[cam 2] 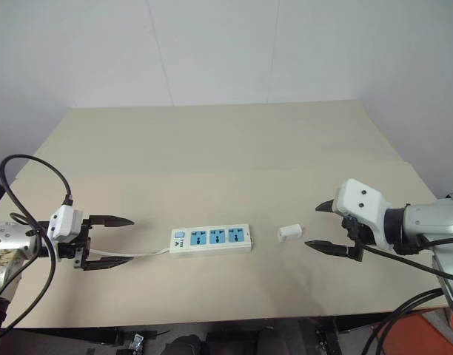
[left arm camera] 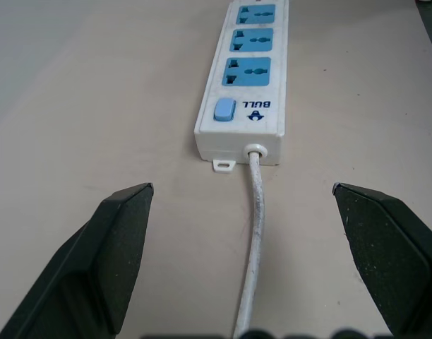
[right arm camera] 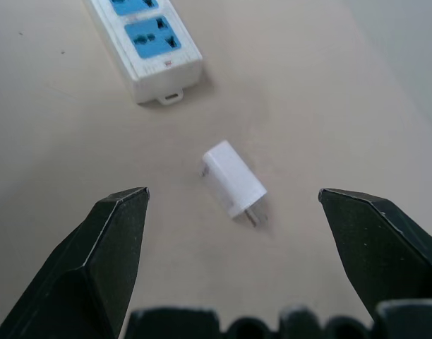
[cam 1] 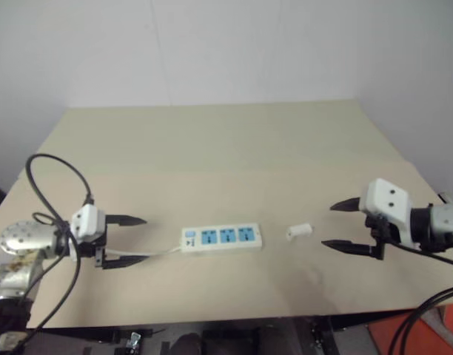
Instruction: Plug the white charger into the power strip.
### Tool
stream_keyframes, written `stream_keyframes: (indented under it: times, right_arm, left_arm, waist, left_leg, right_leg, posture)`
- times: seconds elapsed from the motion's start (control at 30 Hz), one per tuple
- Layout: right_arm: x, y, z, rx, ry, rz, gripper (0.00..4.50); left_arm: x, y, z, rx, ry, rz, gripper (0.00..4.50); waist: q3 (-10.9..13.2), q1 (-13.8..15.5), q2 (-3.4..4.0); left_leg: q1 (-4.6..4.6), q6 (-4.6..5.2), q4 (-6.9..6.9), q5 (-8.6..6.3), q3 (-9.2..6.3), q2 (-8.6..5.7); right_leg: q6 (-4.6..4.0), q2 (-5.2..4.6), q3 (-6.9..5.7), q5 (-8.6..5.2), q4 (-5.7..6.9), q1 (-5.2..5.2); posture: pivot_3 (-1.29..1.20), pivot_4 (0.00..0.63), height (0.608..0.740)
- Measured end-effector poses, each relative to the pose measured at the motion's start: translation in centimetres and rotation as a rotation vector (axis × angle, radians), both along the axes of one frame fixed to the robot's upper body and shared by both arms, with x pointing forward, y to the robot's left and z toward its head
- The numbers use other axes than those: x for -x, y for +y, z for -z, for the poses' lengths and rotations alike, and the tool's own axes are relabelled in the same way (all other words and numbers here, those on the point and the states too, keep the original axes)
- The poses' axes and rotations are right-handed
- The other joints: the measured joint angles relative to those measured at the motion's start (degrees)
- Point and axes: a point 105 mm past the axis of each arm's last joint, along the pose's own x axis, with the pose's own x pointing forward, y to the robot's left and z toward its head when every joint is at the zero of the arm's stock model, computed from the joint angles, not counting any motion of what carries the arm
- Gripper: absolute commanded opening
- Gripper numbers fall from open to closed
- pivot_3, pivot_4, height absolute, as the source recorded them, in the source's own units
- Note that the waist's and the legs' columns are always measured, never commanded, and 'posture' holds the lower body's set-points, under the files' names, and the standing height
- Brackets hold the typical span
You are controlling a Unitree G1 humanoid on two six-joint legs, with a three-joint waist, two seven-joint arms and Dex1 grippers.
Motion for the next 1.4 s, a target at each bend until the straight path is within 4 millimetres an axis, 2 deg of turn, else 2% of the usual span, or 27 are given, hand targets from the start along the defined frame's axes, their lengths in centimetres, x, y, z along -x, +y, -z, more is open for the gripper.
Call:
stream_keyframes:
  times: [0.37,0.53,0.83,1.0,1.2,1.4]
  right_arm:
    - [0.2,0.4,-0.8,-0.019,-0.045,-0.024,4.5]
    - [0.2,0.1,-0.7,-0.003,-0.037,-0.017,4.5]
    - [-0.8,0.6,-0.7,0.0,-0.037,-0.025,4.5]
    - [-0.2,1.6,-1.0,-0.049,-0.044,-0.059,4.5]
    - [0.2,1.3,-0.7,-0.06,-0.027,-0.006,4.5]
    - [0.2,1.0,-0.7,-0.057,-0.042,0.059,4.5]
  left_arm:
    - [-1.2,-0.2,1.2,0.014,0.026,0.001,4.46]
    - [-1.7,-0.5,1.0,0.016,0.007,0.044,4.46]
    - [-5.0,-4.2,2.1,0.116,-0.02,0.114,4.46]
    - [-5.6,-5.4,2.7,0.151,0.012,0.161,4.46]
    - [-5.8,-6.1,3.2,0.142,0.042,0.194,4.46]
    - [-5.8,-7.5,3.6,0.204,0.054,0.216,4.46]
  waist:
    - [0.0,0.0,-0.04]
    - [0.0,0.0,-0.04]
    - [0.0,0.2,-0.1]
    - [0.0,-0.1,-0.12]
    - [0.0,0.1,-0.13]
    - [0.0,0.3,-0.16]
  left_leg:
    - [0.03,0.01,0.0,0.0,0.03,0.01]
    - [0.05,0.01,0.0,0.0,0.03,0.0]
    - [-0.02,0.01,0.02,0.0,0.03,-0.04]
    - [-0.06,0.02,0.03,-0.01,0.02,-0.05]
    - [-0.05,0.02,0.1,-0.01,0.02,-0.07]
    - [-0.05,0.03,0.12,-0.01,0.0,-0.07]
  right_leg:
    - [-0.02,0.02,0.0,0.02,0.0,0.03]
    - [-0.02,0.02,0.0,0.02,0.01,0.05]
    - [-0.03,0.01,-0.02,0.03,0.02,0.06]
    - [-0.03,0.01,-0.02,0.04,0.05,0.03]
    - [-0.02,-0.01,-0.01,0.03,0.05,0.07]
    - [-0.02,0.0,-0.03,0.03,0.05,0.1]
  posture:
    - [0.0,0.15,0.74]
    - [0.0,0.15,0.74]
    - [0.0,0.15,0.74]
    - [0.0,0.15,0.74]
    - [0.0,0.15,0.74]
    - [0.0,0.15,0.74]
